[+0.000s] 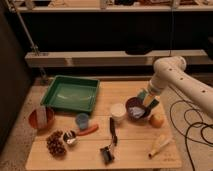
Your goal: Place sponge in purple bowl
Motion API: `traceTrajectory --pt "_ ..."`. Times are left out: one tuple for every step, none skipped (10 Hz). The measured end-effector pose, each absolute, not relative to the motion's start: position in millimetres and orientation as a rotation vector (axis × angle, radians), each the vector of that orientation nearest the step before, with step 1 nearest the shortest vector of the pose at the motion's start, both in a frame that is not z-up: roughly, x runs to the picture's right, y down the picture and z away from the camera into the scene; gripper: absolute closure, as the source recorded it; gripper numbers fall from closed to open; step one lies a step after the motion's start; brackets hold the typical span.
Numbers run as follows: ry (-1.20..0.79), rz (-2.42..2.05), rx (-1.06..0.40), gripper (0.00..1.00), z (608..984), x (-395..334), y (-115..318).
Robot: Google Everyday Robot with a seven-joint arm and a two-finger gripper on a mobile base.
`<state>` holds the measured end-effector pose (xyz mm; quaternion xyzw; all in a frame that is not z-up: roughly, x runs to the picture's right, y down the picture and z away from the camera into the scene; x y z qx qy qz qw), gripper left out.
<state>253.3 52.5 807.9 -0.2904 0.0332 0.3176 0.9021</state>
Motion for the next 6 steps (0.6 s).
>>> traceTrajectory --pt "0.048 0.674 -0.628 1.0 813 250 62" --pt "0.037 0.681 -0.649 1.0 815 246 71" --pt "0.023 0.686 -0.666 1.0 816 241 78" --pt "0.011 0.679 -0.681 0.97 817 232 82" --pt "0.01 0.676 -0.689 0.89 817 227 85" --pt "0.011 0.677 -0.69 0.8 818 227 89"
